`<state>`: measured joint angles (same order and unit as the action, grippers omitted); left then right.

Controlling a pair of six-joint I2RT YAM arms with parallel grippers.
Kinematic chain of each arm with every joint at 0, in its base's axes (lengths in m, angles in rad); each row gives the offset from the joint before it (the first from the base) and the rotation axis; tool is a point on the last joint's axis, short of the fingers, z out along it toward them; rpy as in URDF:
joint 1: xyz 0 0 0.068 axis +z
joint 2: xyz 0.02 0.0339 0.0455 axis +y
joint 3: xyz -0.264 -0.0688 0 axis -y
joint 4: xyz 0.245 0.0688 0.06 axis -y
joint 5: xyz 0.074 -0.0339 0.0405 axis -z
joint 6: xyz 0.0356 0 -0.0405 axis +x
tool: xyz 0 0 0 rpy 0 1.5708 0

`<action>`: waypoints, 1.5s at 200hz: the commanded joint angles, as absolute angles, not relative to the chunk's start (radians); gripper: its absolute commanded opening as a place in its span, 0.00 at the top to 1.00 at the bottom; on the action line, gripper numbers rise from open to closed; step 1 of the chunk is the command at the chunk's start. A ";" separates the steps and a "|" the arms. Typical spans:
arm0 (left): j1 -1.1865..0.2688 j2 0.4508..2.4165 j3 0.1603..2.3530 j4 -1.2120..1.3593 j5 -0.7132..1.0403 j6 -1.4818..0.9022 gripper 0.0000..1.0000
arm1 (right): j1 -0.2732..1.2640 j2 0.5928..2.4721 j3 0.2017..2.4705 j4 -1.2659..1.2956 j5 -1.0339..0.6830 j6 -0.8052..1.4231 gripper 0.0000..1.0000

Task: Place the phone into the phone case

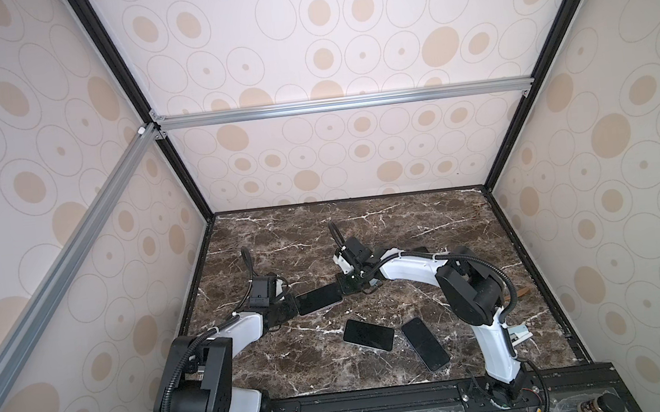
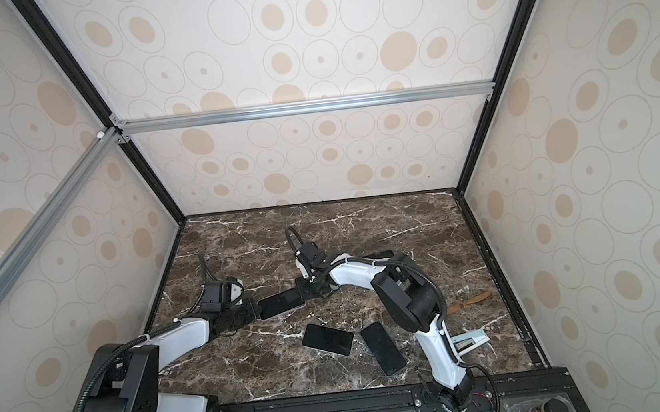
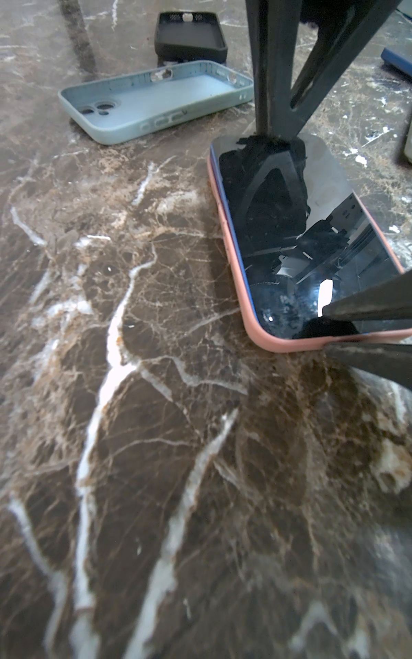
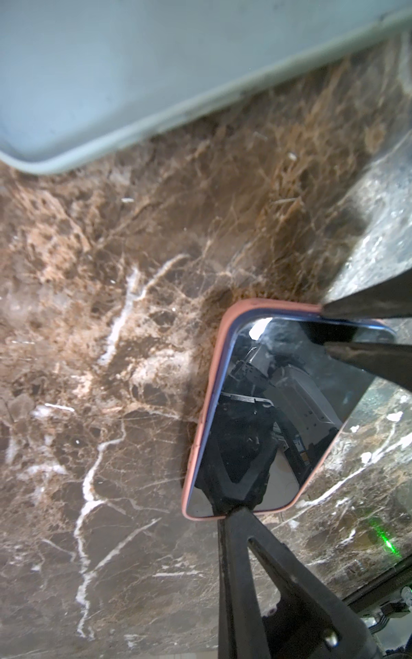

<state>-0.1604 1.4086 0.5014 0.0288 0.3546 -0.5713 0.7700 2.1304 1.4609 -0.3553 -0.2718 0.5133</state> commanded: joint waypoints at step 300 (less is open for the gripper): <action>-0.239 1.434 0.473 -0.008 0.520 -0.574 0.87 | 0.769 2.411 1.246 -0.535 -0.208 0.421 0.89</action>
<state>-0.2050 1.4128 0.4923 0.0296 0.4393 -0.5797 0.7147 2.1090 1.3994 -0.3077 -0.2970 0.4725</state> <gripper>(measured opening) 0.129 0.121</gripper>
